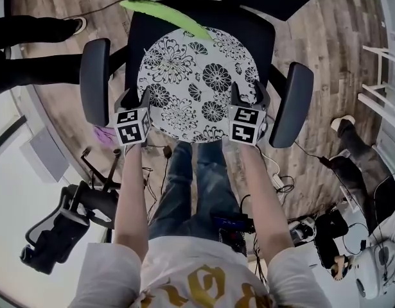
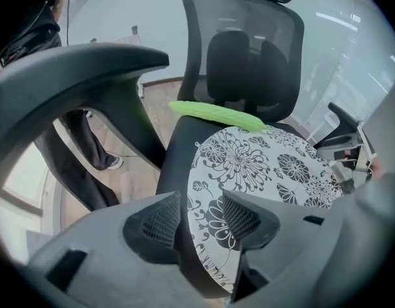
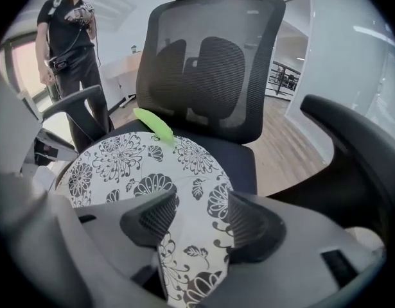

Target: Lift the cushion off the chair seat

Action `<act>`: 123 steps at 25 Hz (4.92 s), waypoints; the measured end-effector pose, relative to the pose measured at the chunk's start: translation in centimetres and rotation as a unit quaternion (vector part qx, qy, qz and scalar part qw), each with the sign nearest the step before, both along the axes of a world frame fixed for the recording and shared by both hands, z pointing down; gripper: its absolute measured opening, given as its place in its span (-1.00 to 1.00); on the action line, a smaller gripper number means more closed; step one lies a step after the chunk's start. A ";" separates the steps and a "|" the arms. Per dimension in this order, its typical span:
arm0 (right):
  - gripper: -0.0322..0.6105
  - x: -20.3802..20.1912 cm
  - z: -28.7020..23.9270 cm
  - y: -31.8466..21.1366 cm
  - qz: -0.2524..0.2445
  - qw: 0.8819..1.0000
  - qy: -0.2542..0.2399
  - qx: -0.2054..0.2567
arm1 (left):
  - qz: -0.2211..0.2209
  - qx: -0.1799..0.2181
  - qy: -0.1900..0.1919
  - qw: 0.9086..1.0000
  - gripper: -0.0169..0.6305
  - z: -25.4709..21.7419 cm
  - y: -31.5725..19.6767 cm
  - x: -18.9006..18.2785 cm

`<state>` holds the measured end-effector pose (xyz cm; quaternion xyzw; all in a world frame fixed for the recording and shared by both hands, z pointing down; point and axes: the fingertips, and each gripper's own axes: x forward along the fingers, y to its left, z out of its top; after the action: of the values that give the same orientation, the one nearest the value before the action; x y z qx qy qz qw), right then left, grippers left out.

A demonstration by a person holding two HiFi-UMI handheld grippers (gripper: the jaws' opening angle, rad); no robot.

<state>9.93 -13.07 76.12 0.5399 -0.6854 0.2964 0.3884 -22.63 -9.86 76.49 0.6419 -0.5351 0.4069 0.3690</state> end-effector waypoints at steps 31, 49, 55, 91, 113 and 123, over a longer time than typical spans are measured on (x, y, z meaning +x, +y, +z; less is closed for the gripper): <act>-0.15 3.2 5.3 0.8 0.069 0.995 0.031 -0.063 | 0.000 -0.073 -0.027 0.997 -0.87 4.0 0.2 -0.3; -0.81 1.2 2.8 0.6 0.028 0.996 -0.029 -0.085 | -0.005 -0.057 0.016 0.998 -0.89 1.0 0.0 0.5; -0.81 0.7 0.4 0.5 0.023 0.997 -0.041 -0.067 | 0.004 -0.047 0.030 0.998 -0.89 -1.3 -0.1 1.7; -0.81 2.2 -18.6 1.0 0.095 0.986 -0.134 0.027 | 0.040 0.040 0.089 0.994 -0.90 -19.2 -3.8 4.2; -0.81 1.8 -31.1 4.4 0.123 0.974 -0.143 0.123 | 0.132 0.138 0.108 0.976 -0.90 -32.2 -2.6 5.4; -0.81 2.5 -35.5 6.9 0.127 0.969 -0.142 0.157 | 0.137 0.177 0.116 0.968 -0.90 -36.9 -1.0 5.8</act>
<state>12.39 -6.15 40.66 0.6294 -0.6973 0.3052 0.1567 -16.81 -10.87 39.58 0.8069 -0.4591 0.2749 0.2500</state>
